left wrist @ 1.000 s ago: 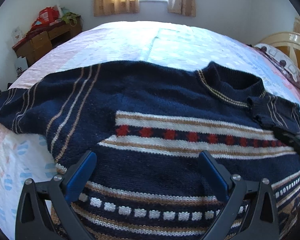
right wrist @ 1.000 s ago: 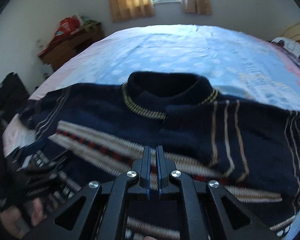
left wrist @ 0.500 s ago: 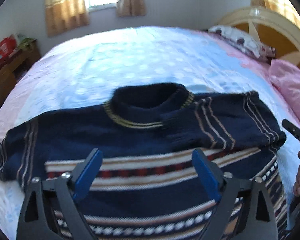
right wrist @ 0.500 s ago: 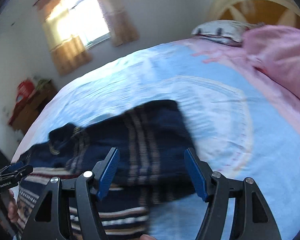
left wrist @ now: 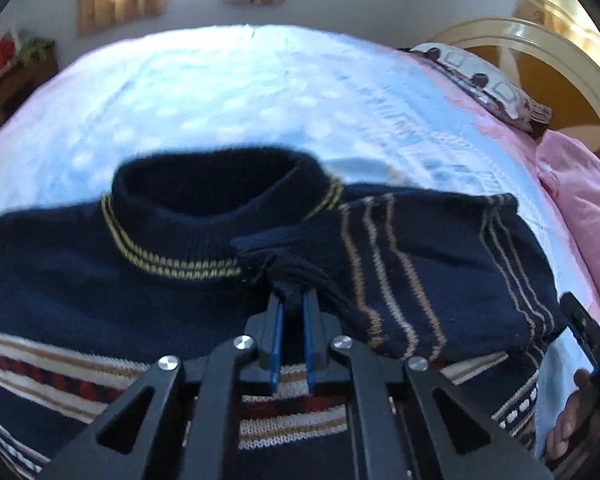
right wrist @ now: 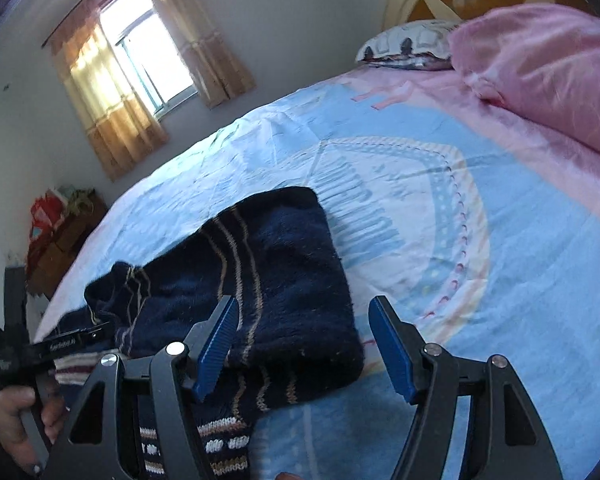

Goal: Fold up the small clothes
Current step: 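Grasp the other sleeve cuff with the left tool while the right tool releases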

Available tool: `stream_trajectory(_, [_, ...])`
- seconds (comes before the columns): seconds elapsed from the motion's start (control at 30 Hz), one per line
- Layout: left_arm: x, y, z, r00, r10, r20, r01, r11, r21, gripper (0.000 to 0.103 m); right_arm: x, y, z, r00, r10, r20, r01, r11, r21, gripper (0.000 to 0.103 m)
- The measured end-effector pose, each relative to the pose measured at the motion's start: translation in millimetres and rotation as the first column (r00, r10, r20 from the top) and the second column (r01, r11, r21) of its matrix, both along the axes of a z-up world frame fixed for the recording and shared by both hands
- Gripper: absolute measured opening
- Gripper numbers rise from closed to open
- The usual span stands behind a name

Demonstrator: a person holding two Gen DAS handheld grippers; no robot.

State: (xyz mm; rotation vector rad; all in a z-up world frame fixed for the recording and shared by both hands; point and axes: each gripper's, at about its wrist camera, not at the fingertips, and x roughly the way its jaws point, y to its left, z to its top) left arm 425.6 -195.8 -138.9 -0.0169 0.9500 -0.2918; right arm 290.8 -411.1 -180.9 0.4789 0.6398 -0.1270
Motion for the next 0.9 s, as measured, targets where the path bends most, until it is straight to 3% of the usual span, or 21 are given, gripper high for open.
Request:
stream_trajectory(0.27, [-3.9, 46.0, 57.0, 0.996, 0.030, 0.085, -0.023, 0.996, -0.081, 0.009, -1.7, -0.4, 0.2, 1.000, -0.015, 0.005, 0.015, 1.000, 0.005, 0.068])
stream_trajectory(0.4, [-13.8, 76.6, 75.4, 0.990, 0.040, 0.135, -0.031, 0.997, -0.064, 0.009, -1.9, 3.0, 1.3, 1.000, -0.004, 0.010, 0.004, 1.000, -0.010, 0.068])
stream_trajectory(0.5, [-18.5, 93.0, 77.7, 0.987, 0.052, 0.155, -0.046, 0.998, -0.043, 0.009, -2.0, 3.6, 1.2, 1.000, -0.002, 0.010, 0.002, 1.000, -0.014, 0.068])
stream_trajectory(0.9, [-25.6, 145.7, 47.2, 0.987, 0.125, 0.099, -0.122, 0.992, -0.036, 0.009, 0.2, 7.4, 0.7, 1.000, 0.017, 0.005, -0.017, 0.999, -0.036, 0.068])
